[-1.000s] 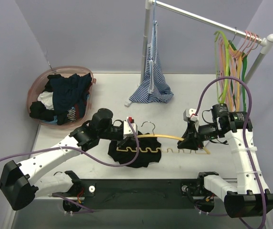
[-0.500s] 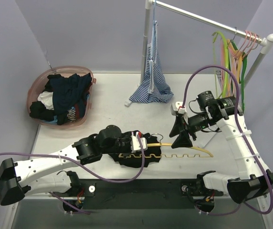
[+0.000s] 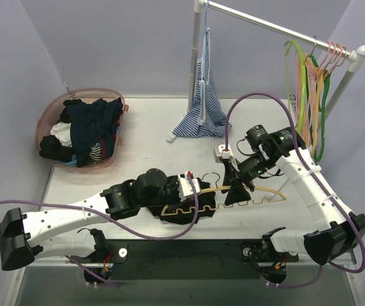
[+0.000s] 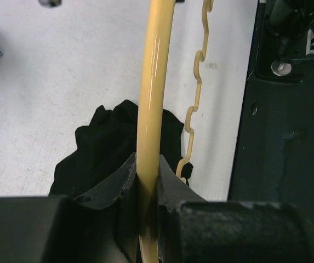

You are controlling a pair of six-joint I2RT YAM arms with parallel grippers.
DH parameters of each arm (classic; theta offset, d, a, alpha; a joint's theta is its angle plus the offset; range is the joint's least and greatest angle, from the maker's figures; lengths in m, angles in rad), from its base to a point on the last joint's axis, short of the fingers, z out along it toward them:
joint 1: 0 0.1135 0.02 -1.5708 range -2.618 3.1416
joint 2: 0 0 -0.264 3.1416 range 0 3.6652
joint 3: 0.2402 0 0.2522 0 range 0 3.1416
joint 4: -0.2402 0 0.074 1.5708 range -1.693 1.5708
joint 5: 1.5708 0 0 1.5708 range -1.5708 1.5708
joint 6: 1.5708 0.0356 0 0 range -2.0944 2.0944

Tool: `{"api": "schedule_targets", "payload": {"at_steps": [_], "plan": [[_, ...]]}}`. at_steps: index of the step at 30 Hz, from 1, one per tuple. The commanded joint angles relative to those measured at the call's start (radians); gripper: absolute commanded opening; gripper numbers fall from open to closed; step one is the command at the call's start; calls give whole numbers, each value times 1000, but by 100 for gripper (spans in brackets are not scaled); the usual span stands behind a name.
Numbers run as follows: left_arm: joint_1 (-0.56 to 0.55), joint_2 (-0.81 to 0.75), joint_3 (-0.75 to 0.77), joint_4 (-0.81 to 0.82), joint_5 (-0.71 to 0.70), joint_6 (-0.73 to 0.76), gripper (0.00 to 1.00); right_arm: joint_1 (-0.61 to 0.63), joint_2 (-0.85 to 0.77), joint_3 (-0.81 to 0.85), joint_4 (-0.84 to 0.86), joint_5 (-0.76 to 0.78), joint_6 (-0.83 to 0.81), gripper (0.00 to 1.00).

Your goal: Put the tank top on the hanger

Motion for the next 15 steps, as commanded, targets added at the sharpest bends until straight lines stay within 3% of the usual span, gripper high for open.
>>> {"api": "schedule_targets", "payload": {"at_steps": [1,3,5,6,10,11,12,15], "plan": [[-6,-10,62,94,6,-79,0,26,5,-23,-77,19,24,45],[-6,-14,56,105,6,-94,0,32,11,-20,-77,21,27,36],[-6,-17,50,108,3,-107,0,35,16,-9,-75,24,32,5],[-6,-20,49,109,0,-113,0,35,13,-7,-75,27,33,0],[0,-40,26,122,-75,-201,0,22,-4,-7,-43,60,116,0],[12,-50,18,119,-91,-218,11,6,-12,-7,-37,79,136,0],[22,-71,0,114,-107,-266,36,-4,-16,-9,-35,93,144,0],[95,-132,-45,99,-164,-410,73,-73,-45,-27,-25,88,156,0]]}}
